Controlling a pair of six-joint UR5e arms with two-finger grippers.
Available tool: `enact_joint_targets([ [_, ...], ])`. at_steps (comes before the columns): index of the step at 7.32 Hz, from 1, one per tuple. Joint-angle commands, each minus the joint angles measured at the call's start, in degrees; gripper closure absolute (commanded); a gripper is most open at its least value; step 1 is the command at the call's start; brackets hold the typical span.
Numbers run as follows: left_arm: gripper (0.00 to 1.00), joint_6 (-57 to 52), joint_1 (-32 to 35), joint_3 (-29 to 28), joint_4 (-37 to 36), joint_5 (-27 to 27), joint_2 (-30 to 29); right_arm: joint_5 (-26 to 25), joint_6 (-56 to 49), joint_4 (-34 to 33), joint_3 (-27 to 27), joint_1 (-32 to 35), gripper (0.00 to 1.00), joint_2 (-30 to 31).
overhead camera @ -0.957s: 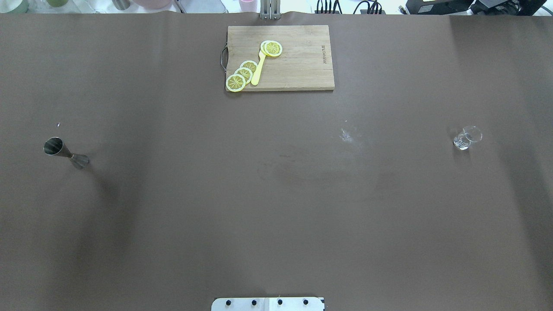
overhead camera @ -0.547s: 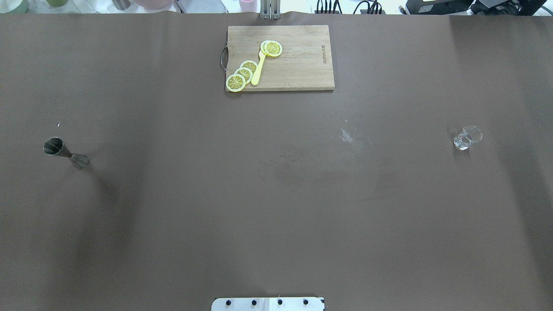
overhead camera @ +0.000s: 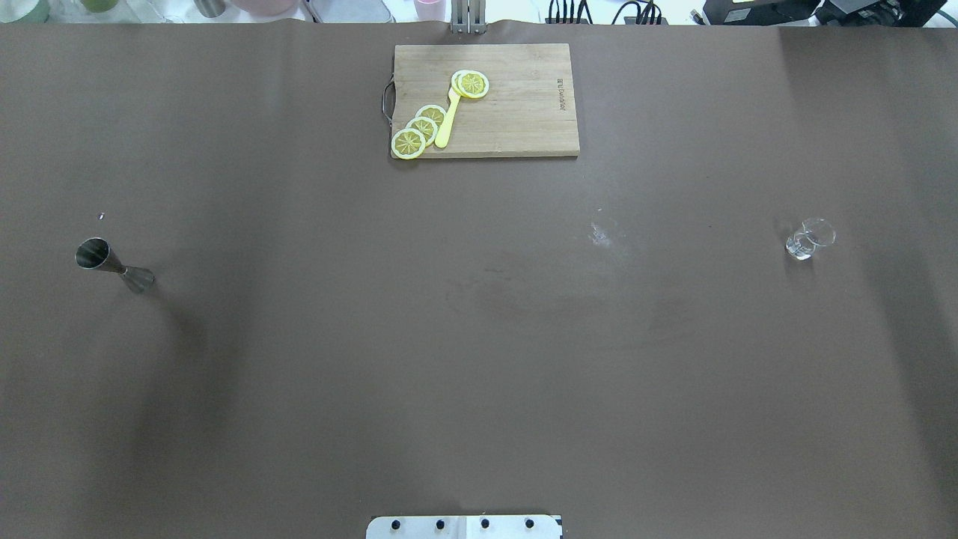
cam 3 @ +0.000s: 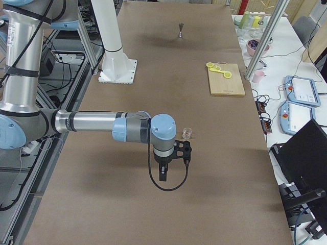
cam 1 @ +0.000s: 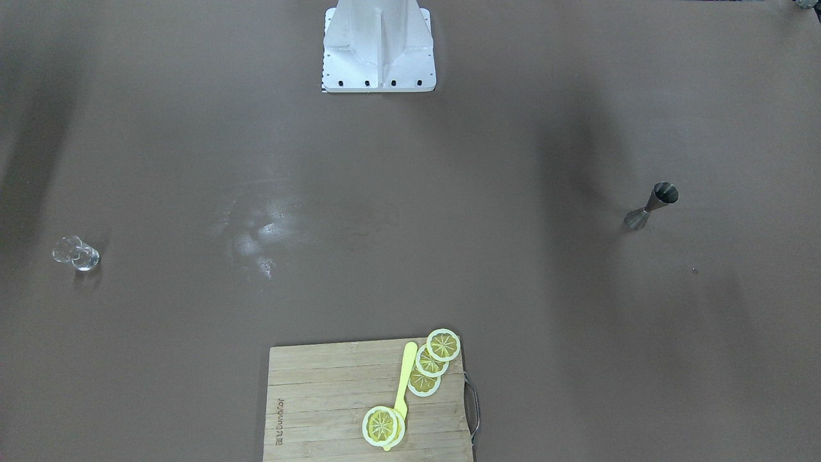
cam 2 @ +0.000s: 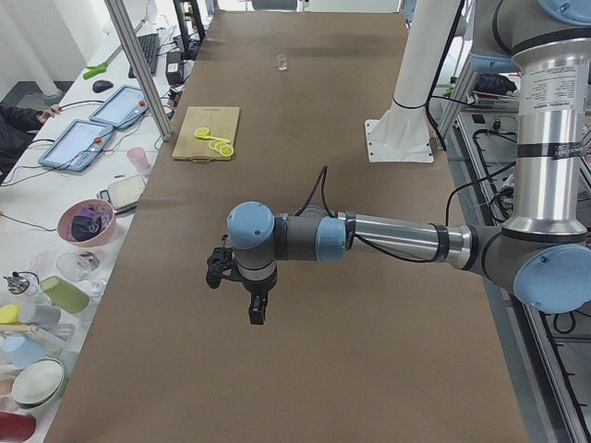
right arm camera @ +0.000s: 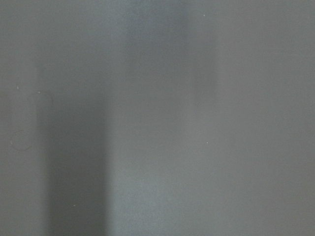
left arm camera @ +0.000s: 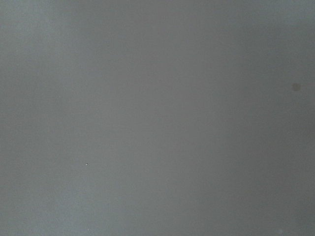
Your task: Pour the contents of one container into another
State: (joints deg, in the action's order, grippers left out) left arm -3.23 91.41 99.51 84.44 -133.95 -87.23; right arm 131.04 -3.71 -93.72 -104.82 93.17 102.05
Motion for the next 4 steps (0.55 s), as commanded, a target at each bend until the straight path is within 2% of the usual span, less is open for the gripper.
enact_joint_targets([
  [1,0.02,0.2,0.0,-0.1,0.1,0.0,-1.7,0.0,0.0,-0.1,0.0,0.0,0.0,0.0],
  [2,0.02,4.0,0.0,0.0,0.3,-0.1,-3.0,0.0,0.0,-0.1,0.0,0.0,0.0,0.0],
  [4,0.02,5.2,0.0,0.0,1.1,-3.8,-3.0,0.0,0.0,-0.1,0.0,0.0,0.0,0.0],
])
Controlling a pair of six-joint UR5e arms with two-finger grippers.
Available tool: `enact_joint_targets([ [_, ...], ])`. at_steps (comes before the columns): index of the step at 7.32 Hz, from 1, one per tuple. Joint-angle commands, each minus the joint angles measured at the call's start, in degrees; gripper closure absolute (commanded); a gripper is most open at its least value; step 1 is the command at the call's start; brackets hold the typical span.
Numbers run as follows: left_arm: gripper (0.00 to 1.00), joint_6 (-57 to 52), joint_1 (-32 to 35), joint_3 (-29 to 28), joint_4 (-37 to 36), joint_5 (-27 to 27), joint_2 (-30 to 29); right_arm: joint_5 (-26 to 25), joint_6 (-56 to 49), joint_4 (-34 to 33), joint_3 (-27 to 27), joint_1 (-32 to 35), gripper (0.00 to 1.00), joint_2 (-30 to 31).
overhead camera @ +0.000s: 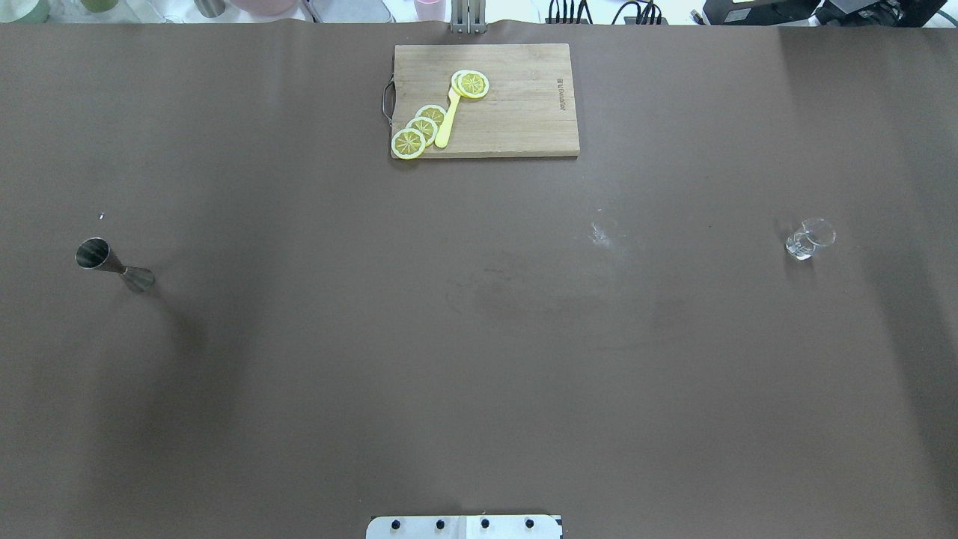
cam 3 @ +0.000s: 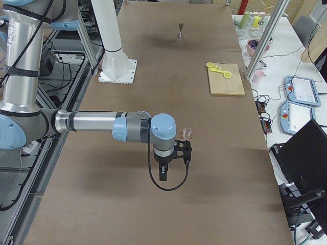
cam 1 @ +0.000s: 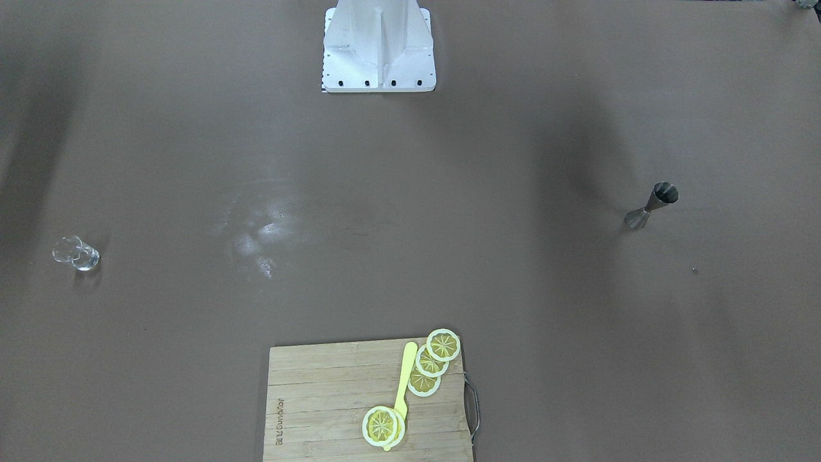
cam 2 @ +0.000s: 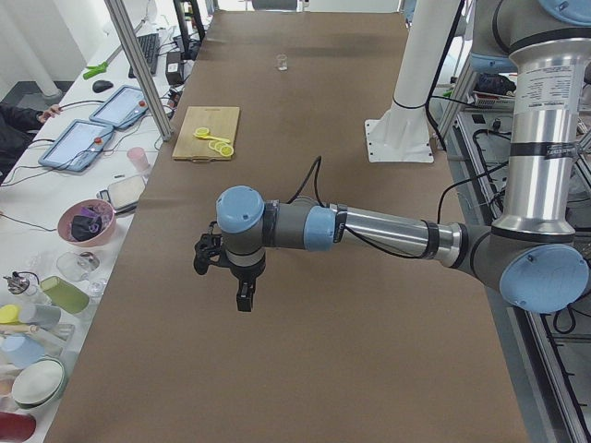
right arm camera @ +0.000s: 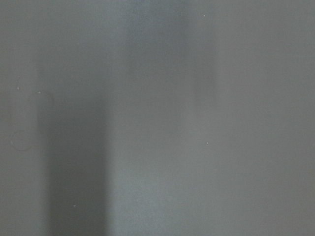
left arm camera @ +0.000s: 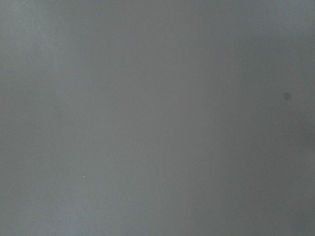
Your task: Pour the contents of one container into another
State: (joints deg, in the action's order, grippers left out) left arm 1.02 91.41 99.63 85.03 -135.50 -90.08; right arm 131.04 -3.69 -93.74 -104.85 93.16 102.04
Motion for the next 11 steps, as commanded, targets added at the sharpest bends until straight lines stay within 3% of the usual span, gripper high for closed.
enact_joint_targets([
  [1,0.02,1.2,-0.1,-0.5,1.0,-2.3,-0.3,0.0,0.0,0.0,0.0,0.0,0.0,0.0],
  [4,0.02,2.1,-0.1,-0.1,2.0,-2.2,-2.2,0.0,0.0,0.0,0.1,0.0,0.0,0.0],
  [6,0.02,7.2,-0.3,-0.1,9.4,-1.7,-2.6,0.0,0.0,0.0,0.1,0.0,0.0,0.0],
  [9,0.02,10.7,-0.3,0.5,11.5,-1.6,-4.7,0.0,0.0,0.0,0.1,0.0,0.0,0.0],
  [11,0.02,15.2,-1.5,1.3,14.7,2.6,-5.9,0.0,-1.3,0.0,0.0,0.0,0.0,0.0],
])
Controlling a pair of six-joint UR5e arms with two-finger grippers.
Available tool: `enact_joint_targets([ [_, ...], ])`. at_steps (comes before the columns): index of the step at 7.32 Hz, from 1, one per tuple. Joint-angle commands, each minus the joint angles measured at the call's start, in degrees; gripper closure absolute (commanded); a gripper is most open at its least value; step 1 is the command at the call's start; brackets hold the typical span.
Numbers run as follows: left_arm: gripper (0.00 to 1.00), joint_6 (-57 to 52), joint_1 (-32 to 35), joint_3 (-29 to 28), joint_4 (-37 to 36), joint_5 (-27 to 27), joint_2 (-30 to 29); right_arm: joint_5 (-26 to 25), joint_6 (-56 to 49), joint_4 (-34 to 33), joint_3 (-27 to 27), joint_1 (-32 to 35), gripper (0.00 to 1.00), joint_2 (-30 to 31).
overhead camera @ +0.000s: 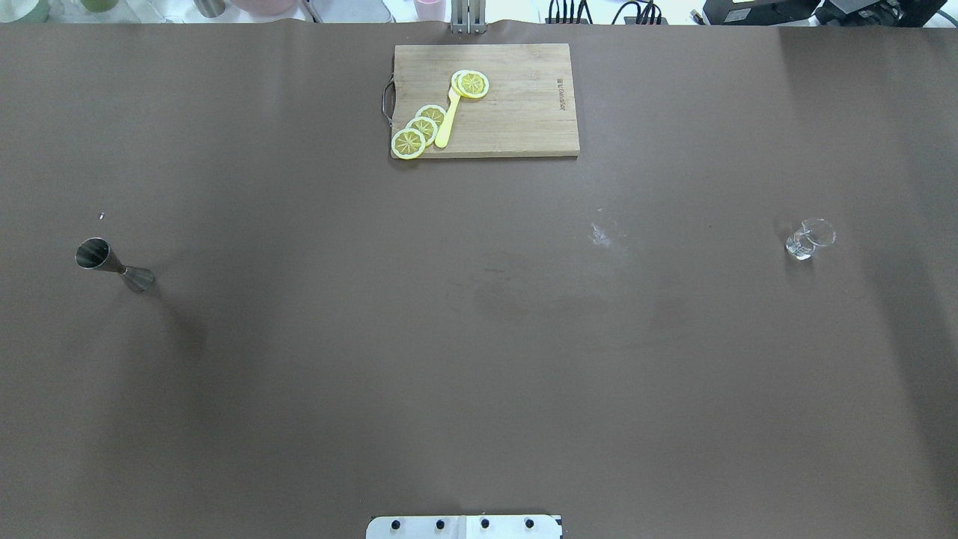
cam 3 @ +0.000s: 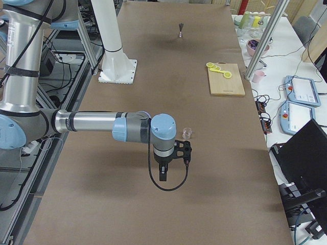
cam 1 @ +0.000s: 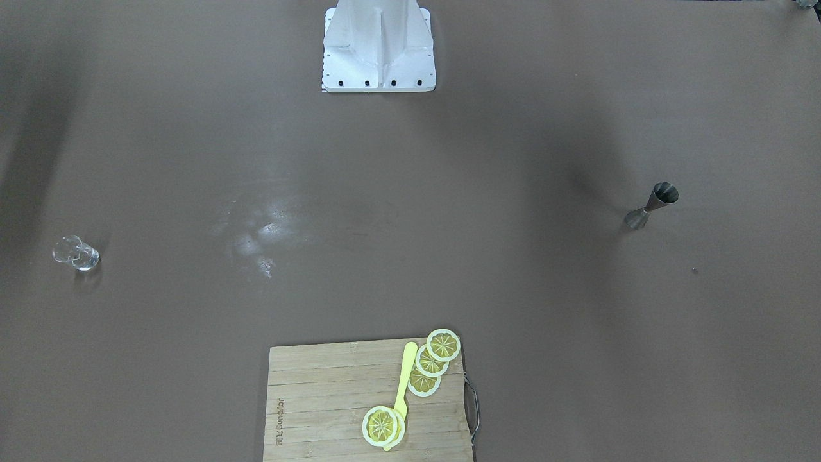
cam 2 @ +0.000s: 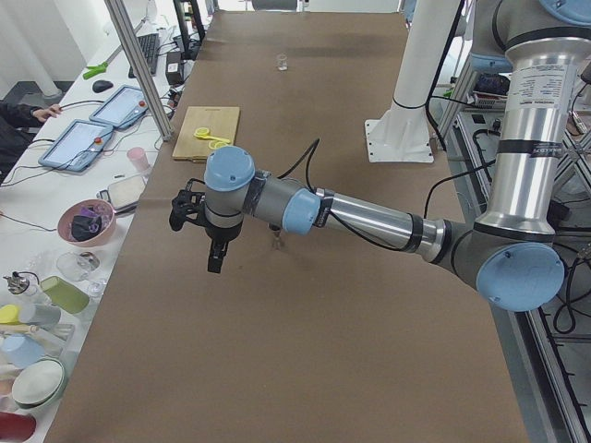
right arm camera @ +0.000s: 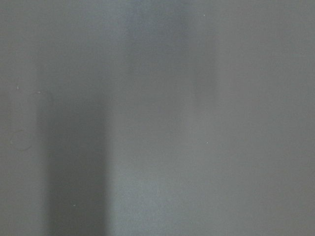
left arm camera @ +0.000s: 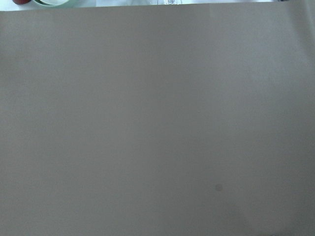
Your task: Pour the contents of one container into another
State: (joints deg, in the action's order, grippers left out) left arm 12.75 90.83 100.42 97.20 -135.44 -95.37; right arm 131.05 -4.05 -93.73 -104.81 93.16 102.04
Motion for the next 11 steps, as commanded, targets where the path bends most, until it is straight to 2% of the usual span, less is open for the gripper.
enact_joint_targets([
  [1,0.02,8.0,-1.7,0.5,7.2,3.2,-0.6,-0.1,-3.9,1.9,0.1,-0.1,0.0,-0.6],
  [2,0.02,10.6,-3.9,1.8,7.9,5.1,-0.6,0.0,-4.1,8.0,1.7,-0.3,0.0,-0.9],
  [3,0.02,12.5,-5.1,2.9,9.0,6.8,-0.5,0.3,-4.1,10.5,3.5,-0.3,0.0,-0.7],
  [5,0.02,18.4,-8.7,6.8,11.3,11.5,-0.3,2.0,-3.9,10.7,3.6,-0.3,0.0,-1.0],
  [7,0.02,25.3,-14.9,9.2,16.6,19.8,0.2,2.7,-4.4,11.5,3.1,-0.3,0.0,-1.1],
  [9,0.03,33.4,-22.7,9.4,26.9,29.7,3.9,2.9,-4.3,16.3,3.4,-1.1,0.0,-1.1],
  [11,0.03,39.5,-29.9,11.9,33.5,39.5,9.5,4.4,-4.4,16.4,2.6,-1.7,0.0,-1.2],
])
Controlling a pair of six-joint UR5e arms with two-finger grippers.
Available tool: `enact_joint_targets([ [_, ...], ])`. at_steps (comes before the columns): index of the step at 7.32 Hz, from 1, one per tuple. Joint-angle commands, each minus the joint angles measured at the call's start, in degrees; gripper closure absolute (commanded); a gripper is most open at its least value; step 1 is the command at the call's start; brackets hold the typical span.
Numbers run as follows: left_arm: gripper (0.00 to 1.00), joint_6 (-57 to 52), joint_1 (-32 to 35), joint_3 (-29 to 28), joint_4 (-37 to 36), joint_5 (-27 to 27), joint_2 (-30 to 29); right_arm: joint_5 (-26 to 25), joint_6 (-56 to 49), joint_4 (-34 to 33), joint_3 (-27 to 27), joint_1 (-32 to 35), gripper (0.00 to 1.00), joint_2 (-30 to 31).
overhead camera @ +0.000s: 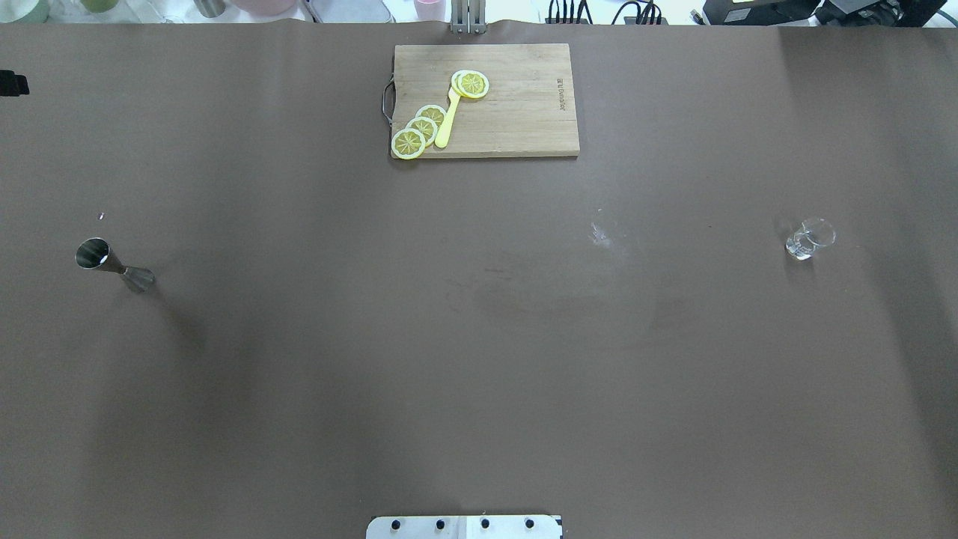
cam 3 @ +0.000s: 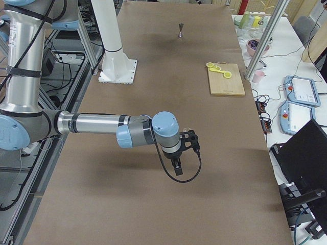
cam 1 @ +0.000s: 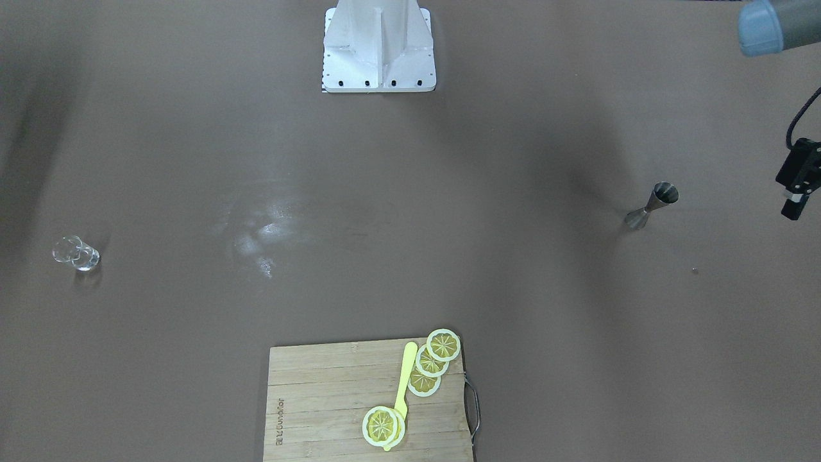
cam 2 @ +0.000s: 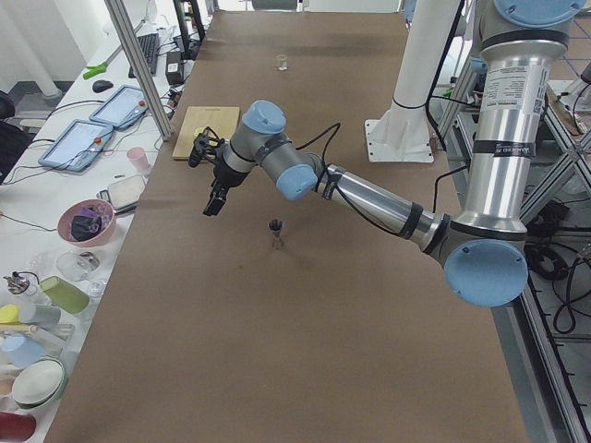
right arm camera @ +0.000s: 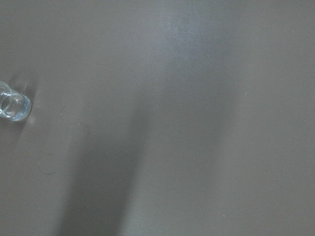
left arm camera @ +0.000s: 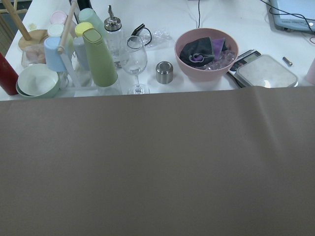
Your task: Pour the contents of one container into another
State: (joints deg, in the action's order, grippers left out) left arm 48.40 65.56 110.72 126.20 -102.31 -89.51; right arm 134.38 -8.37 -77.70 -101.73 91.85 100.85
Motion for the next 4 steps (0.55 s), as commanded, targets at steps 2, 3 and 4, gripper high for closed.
enact_joint_targets([
  [2,0.03,7.6,-11.7,4.0,9.1,16.4,8.8,1.0,-0.2,0.4,-0.7,-1.2,0.0,-0.1],
  [3,0.03,9.2,-15.3,4.4,11.1,21.8,10.7,0.8,-0.2,1.0,-1.0,-2.2,0.0,-0.4],
  [4,0.03,10.7,-18.8,4.4,13.2,27.0,12.5,-0.3,-0.2,2.4,-1.0,-3.5,0.0,-0.8],
])
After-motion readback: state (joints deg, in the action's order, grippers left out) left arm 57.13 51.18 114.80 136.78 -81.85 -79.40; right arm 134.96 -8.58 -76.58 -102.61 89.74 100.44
